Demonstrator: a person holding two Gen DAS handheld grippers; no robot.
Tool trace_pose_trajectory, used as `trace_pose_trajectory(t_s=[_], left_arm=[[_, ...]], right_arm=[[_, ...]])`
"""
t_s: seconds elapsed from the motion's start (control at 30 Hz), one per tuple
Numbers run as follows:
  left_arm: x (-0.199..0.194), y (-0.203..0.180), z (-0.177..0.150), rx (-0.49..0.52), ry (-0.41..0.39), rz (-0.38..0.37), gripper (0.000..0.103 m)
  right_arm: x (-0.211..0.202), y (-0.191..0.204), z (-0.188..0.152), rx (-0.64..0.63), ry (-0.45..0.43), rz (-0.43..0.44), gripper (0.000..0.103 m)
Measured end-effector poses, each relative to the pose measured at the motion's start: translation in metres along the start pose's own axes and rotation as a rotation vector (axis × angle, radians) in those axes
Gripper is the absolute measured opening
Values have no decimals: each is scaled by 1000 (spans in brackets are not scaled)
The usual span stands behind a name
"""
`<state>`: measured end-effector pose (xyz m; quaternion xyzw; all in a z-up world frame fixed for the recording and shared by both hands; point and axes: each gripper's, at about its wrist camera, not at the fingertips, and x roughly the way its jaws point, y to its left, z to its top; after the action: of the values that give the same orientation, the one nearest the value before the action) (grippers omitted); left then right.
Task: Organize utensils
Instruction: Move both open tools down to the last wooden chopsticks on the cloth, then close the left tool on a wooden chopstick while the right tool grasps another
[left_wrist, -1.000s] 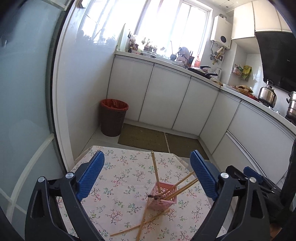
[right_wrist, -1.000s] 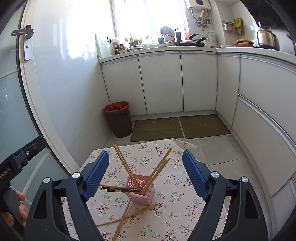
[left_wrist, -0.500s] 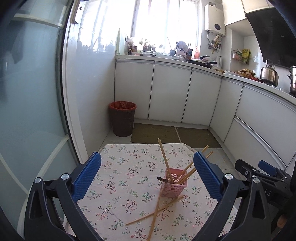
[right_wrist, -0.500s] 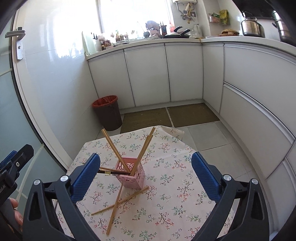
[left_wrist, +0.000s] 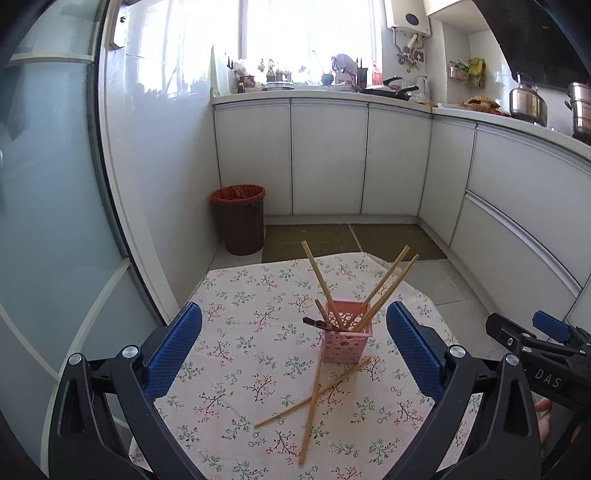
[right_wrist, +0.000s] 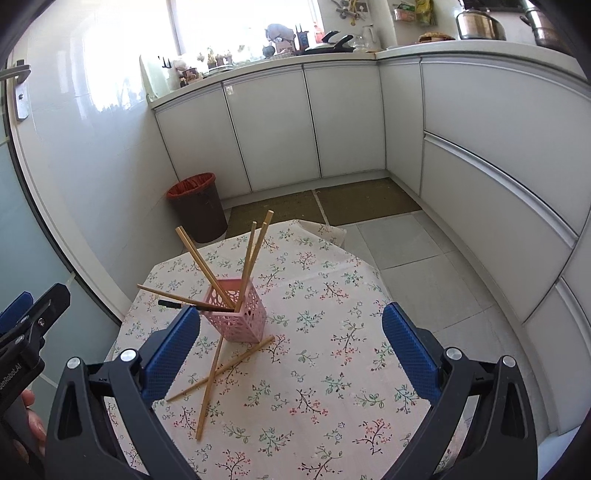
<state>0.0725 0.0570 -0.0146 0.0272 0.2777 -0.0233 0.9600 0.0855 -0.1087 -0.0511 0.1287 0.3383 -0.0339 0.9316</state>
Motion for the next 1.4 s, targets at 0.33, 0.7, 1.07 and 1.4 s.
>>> trace_pose_trajectory(t_s=[0.33,0.7,1.07,1.4], left_arm=[[94,-9,-50,75,333,-86,96],[210,-22,-104,67,500,-91,68],[253,-5,-127,-29,697,-180,6],[176,18,-147,-55,760,-334,6]], right_arm=[[39,-50,-57,115,220,-39,96],[83,-80,-92,223,394,-39,96],[146,-55,-85,330,535,41,96],[202,-19,-111,403,706,-86,85]])
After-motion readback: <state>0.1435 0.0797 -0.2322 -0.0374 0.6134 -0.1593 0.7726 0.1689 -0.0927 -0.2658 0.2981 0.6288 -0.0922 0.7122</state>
